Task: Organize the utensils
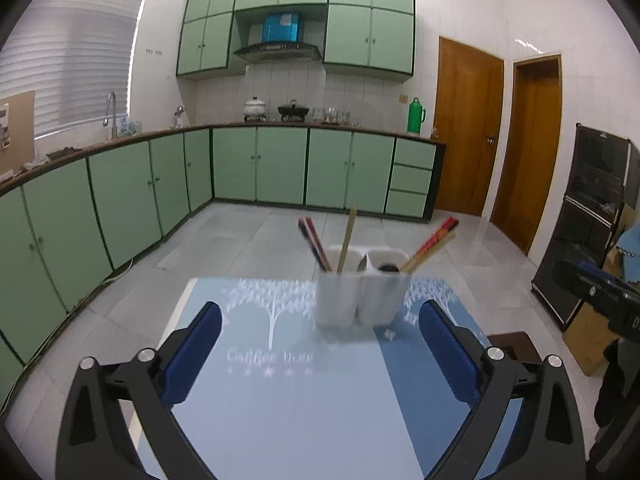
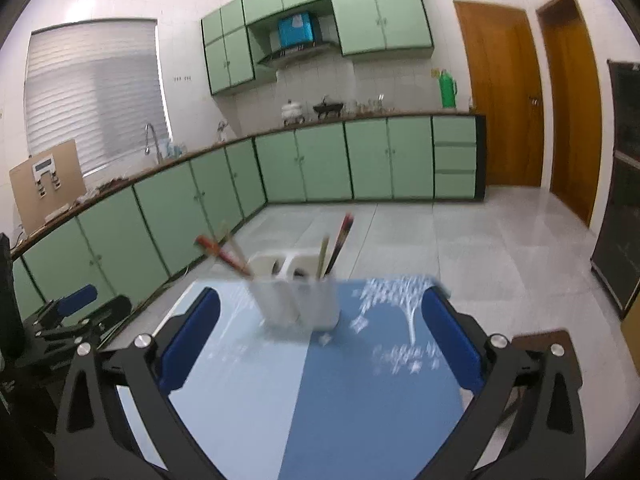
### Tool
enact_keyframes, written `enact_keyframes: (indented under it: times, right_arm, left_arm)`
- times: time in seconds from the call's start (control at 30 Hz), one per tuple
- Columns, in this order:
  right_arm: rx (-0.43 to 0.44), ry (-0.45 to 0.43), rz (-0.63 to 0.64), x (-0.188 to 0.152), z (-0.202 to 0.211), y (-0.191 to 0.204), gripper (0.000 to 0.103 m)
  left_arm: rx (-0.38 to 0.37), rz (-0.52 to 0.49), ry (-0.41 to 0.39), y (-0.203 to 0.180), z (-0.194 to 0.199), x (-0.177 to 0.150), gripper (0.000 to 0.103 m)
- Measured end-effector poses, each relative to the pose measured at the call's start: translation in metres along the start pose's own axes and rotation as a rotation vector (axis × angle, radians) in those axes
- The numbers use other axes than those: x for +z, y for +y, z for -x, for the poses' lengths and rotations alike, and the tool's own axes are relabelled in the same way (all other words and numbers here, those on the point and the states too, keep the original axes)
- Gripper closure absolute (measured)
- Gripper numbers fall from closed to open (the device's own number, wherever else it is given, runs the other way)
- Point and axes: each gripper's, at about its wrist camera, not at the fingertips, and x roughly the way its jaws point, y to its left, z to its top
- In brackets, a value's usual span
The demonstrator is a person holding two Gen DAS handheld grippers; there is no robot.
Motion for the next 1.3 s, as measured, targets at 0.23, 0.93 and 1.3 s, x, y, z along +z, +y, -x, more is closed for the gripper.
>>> enact_keyframes:
  times: [0.23,0.93,1.3]
  right_arm:
    - [-0.017,0.069,0.031,-0.032,0.024,0.022,0.005]
    - [0.014,0.079,0.073,-0.053,0.068,0.048,0.005]
    - [0.013,0.089,0.08,-0.057,0.064,0.05,0.005]
  left_arm:
    - [0.023,-0.01,0.026,-0.003,0.031,-0.023,0.006]
    - [0.036,-0.011,0.024,-0.011,0.088,-0.048,0.006]
    - [0.037,-0.01,0.027,-0.007,0.092,-0.048,0.006]
